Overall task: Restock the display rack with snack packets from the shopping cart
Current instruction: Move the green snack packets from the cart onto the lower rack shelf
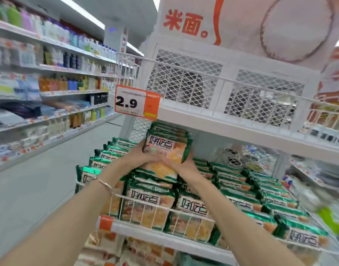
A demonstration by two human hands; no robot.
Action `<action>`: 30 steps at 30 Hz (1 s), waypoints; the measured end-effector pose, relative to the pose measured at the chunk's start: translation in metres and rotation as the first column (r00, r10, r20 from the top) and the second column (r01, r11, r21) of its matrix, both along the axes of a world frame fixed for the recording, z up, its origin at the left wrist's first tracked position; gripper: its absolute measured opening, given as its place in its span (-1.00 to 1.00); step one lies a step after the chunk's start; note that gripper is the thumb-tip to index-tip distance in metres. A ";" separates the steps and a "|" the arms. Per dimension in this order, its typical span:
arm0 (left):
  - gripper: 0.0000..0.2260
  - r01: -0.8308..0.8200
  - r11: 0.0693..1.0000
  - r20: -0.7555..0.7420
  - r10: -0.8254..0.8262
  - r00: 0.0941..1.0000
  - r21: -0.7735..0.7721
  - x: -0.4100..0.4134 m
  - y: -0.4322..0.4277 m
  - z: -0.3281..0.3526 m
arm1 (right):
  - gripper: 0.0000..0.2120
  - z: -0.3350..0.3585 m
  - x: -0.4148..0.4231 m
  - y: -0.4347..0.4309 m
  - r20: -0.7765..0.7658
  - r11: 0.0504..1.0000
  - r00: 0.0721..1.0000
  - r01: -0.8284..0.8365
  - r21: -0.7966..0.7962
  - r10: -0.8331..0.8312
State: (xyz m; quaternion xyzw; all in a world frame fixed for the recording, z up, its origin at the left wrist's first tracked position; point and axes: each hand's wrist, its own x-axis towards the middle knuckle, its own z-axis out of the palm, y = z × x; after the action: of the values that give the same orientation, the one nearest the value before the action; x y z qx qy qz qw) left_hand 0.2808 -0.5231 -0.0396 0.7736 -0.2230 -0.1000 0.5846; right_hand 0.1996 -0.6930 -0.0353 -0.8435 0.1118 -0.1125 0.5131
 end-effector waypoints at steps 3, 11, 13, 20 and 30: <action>-0.34 -0.081 0.996 0.025 0.081 0.996 -0.023 0.005 -0.005 0.000 | 0.09 -0.005 0.012 -0.010 0.021 0.999 0.998 -0.053 -0.001 0.053; -0.07 -0.170 0.973 0.037 0.166 0.985 0.154 -0.025 0.013 0.018 | 0.24 -0.004 -0.005 -0.011 0.003 0.994 1.000 -0.004 -0.111 0.004; 0.17 -0.255 0.941 0.053 0.249 0.967 0.223 -0.040 0.037 0.026 | 0.20 0.000 -0.026 0.000 0.114 0.966 0.987 0.136 -0.219 -0.113; -0.38 -0.427 0.803 0.032 0.456 0.890 0.415 -0.115 0.186 0.022 | -0.10 0.013 -0.100 0.117 0.088 0.804 0.981 -0.087 -0.588 0.171; -0.75 -0.477 0.614 -0.110 0.677 0.727 0.629 -0.260 0.431 -0.010 | -0.09 -0.029 -0.142 0.340 -0.363 0.630 0.807 -0.591 -0.505 0.466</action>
State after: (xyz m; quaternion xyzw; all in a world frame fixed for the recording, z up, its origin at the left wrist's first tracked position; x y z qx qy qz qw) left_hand 0.0208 -0.0923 -0.0491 0.9095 0.1858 -0.0948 0.3597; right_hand 0.0579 -0.3526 -0.0640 -0.9619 -0.1323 0.0990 0.2176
